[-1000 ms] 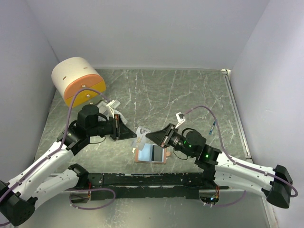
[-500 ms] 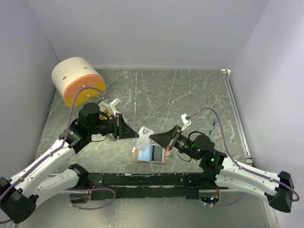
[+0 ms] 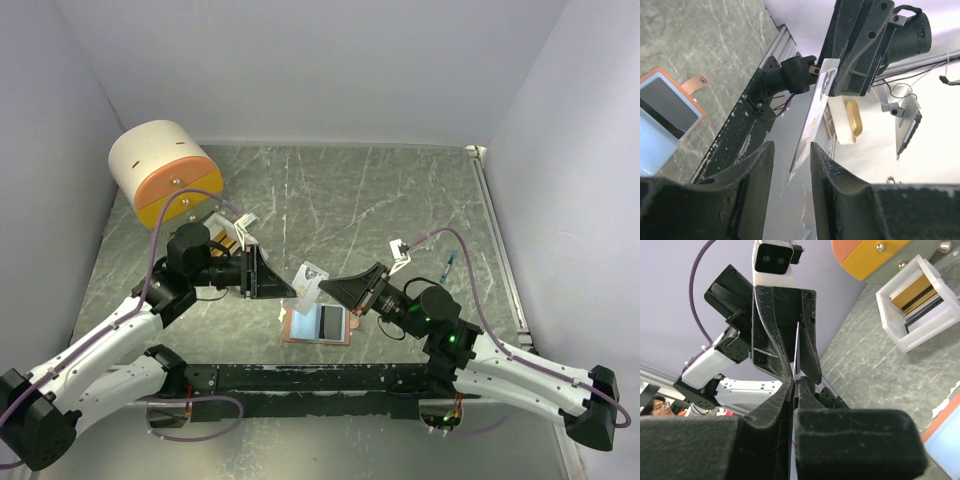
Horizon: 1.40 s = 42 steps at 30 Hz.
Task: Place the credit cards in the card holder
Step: Pick up the credit card from the storage box.
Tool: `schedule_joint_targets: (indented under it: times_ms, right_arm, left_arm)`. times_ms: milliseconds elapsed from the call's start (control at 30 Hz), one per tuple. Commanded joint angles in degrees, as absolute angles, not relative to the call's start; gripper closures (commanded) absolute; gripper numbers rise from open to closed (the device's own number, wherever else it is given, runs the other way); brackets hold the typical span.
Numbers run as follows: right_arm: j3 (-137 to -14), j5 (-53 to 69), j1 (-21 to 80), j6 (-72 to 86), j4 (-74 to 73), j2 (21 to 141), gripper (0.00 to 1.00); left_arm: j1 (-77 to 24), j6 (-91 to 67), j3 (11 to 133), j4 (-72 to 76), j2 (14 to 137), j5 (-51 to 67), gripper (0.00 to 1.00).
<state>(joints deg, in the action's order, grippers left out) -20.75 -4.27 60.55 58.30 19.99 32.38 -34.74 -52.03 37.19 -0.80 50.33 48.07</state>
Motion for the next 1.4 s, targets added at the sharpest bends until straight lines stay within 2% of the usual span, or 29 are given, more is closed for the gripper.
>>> schedule_joint_targets:
  times_ms: [0, 33, 233, 300, 700, 833, 1033, 1167, 1233, 1367]
  right_arm:
    - [-21.3, -4.4, 60.7, 58.9, 22.0, 33.4, 1.0]
    - [-21.3, -4.5, 60.6, 58.9, 22.0, 33.4, 1.0]
    - [-21.5, -6.4, 60.7, 59.2, 19.0, 31.2, 1.0]
    - [-21.5, -7.1, 60.6, 59.3, 18.3, 30.1, 1.0]
    - [-23.8, -7.6, 60.7, 58.6, 13.1, 27.7, 1.0]
    - [-24.4, -6.9, 60.6, 58.6, 12.7, 28.3, 0.88]
    - [-24.1, -4.8, 60.7, 59.5, 16.7, 30.8, 0.85]
    - [-24.4, -4.1, 60.7, 59.3, 17.6, 32.3, 0.89]
    - [-24.3, -3.6, 60.7, 58.7, 18.5, 32.6, 0.99]
    - [-22.8, -6.1, 60.7, 58.5, 18.6, 29.6, 1.0]
  left_arm:
    - [-34.6, -55.9, 35.4, 8.1, 50.5, 52.7, 0.56]
    - [-34.6, -54.8, 35.6, 6.8, 50.6, 52.6, 0.58]
    - [-34.6, -47.0, 38.2, -3.6, 50.6, 51.0, 0.87]
    - [-34.6, -45.7, 37.8, -3.9, 50.2, 51.4, 0.93]
    - [-34.6, -37.1, 39.4, -9.3, 49.5, 55.5, 0.93]
    - [-34.6, -38.5, 38.6, -6.5, 48.7, 57.3, 0.93]
    - [-34.6, -41.1, 37.4, -2.3, 48.4, 58.5, 0.93]
    - [-34.6, -41.8, 37.1, -1.3, 48.6, 59.0, 0.93]
    - [-34.6, -41.4, 37.2, -2.2, 48.6, 58.5, 0.93]
    - [-34.6, -40.5, 37.0, -4.2, 48.7, 57.9, 0.93]
